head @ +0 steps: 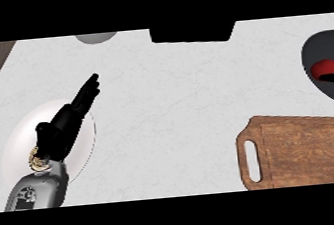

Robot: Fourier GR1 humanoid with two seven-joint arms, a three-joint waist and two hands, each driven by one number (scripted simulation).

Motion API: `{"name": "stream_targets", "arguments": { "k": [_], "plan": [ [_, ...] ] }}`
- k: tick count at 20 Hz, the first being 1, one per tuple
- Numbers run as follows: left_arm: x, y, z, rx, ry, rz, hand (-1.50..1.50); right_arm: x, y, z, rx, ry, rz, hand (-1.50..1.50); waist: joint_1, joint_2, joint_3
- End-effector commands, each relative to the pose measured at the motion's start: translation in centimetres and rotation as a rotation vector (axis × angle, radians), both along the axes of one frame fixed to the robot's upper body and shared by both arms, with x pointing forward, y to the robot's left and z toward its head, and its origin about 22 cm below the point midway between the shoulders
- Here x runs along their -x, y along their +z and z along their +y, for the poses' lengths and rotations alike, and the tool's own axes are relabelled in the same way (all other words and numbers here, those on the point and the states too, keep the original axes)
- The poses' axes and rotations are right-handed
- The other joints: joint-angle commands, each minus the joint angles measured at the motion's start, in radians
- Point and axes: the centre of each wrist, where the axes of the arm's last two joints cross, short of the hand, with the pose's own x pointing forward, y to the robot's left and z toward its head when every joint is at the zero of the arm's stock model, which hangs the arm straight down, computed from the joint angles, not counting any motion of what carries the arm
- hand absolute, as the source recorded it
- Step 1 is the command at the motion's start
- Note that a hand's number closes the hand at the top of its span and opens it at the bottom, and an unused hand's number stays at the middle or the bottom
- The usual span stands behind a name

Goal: Pick the tomato from the cutting board and place it in the pan

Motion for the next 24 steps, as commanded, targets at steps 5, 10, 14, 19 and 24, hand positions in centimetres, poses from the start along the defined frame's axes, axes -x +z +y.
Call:
{"name": "stream_targets", "arguments": {
  "k": [5, 10, 14, 19, 24],
  "plan": [
    [-0.5, 0.6, -0.6, 0.010, 0.005, 0.002, 0.00, 0.6, 0.5, -1.2, -0.360, 0.024, -0.198, -1.50, -0.019, 0.000, 0.003],
    [-0.1, 0.1, 0.3, 0.006, 0.025, -0.001, 0.00, 3.5, -0.3, -4.0, -0.491, 0.077, -0.210, -1.50, -0.024, 0.000, 0.003],
    [-0.5, -0.2, 0.2, 0.000, 0.029, 0.001, 0.00, 4.9, 0.5, -5.9, -0.533, 0.167, -0.214, -1.50, -0.035, -0.002, 0.001],
    [0.5, -0.8, 0.2, -0.005, 0.034, 0.018, 0.00, 7.8, 0.0, -8.1, -0.538, 0.209, -0.316, -1.50, -0.038, -0.010, 0.001],
    [0.2, -0.7, 0.8, 0.007, 0.051, 0.029, 0.00, 10.4, -2.7, -8.6, -0.549, 0.206, -0.299, -1.50, -0.045, -0.013, 0.001]
  ]
}}
